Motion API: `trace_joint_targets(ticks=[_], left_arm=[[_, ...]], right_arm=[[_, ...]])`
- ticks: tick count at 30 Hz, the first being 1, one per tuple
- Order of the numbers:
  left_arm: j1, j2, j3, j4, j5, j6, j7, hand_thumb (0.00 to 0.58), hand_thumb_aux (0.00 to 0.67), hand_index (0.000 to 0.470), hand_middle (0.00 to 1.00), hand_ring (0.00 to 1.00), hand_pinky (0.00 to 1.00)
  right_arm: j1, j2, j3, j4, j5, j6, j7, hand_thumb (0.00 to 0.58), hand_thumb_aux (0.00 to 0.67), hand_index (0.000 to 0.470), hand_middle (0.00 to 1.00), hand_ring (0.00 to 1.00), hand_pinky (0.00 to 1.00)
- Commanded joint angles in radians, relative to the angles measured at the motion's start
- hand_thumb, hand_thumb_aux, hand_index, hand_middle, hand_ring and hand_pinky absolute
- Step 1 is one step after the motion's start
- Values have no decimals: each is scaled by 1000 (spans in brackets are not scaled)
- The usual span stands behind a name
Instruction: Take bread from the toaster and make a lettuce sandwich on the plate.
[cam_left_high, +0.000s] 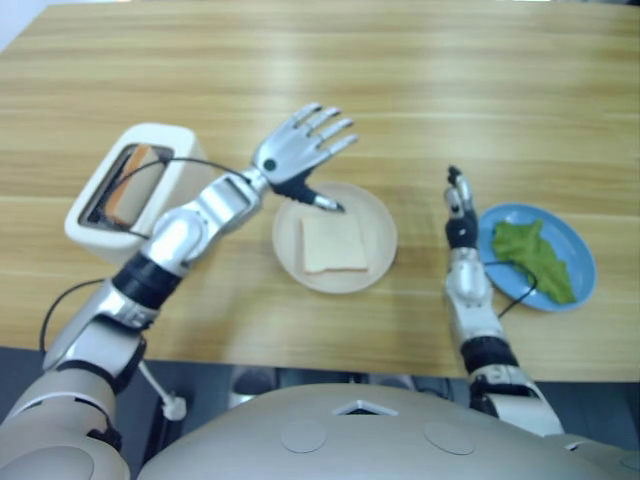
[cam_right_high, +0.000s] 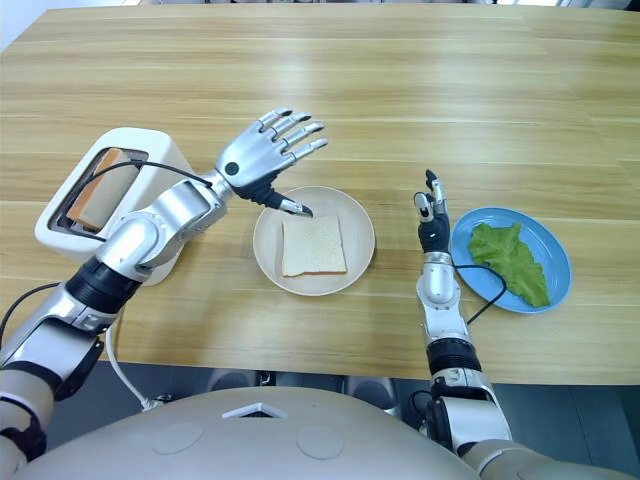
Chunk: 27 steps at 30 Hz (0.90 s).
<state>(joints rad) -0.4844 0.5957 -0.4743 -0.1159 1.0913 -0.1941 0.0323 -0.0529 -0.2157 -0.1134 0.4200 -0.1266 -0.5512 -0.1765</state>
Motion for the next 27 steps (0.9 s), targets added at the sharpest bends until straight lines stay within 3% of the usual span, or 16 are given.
trace_joint_targets(ticks=[1, 4, 7, 10, 14, 18, 23, 27], left_arm=[[89, 24, 91, -79, -52, 35, -49, 0, 0, 0, 0, 0, 0], [219, -24, 151, -121, -190, 64, -97, 0, 0, 0, 0, 0, 0], [353, -103, 194, -107, -361, 86, -123, 0, 0, 0, 0, 0, 0], [453, -156, 229, -65, -405, 104, -77, 0, 0, 0, 0, 0, 0], [520, -199, 236, 6, -397, 112, -4, 0, 0, 0, 0, 0, 0], [543, -262, 212, 118, -406, 114, 56, 0, 0, 0, 0, 0, 0], [572, -353, 212, 177, -502, 91, 56, 0, 0, 0, 0, 0, 0], [589, -357, 206, 158, -491, 67, 88, 0, 0, 0, 0, 0, 0]], right_arm=[[93, -74, -23, -405, -66, 109, 67, 0, 0, 0, 0, 0, 0], [172, -197, -112, -642, -230, 183, 101, 0, 0, 0, 0, 0, 0], [246, -330, -232, -743, -382, 216, 123, 0, 0, 0, 0, 0, 0], [318, -460, -327, -727, -546, 243, 117, 0, 0, 0, 0, 0, 0], [383, -577, -356, -577, -685, 268, 56, 0, 0, 0, 0, 0, 0], [400, -667, -278, -404, -820, 270, -48, 0, 0, 0, 0, 0, 0], [303, -713, -111, -175, -867, 243, -136, 0, 0, 0, 0, 0, 0], [253, -746, -11, -32, -901, 254, -193, 0, 0, 0, 0, 0, 0]])
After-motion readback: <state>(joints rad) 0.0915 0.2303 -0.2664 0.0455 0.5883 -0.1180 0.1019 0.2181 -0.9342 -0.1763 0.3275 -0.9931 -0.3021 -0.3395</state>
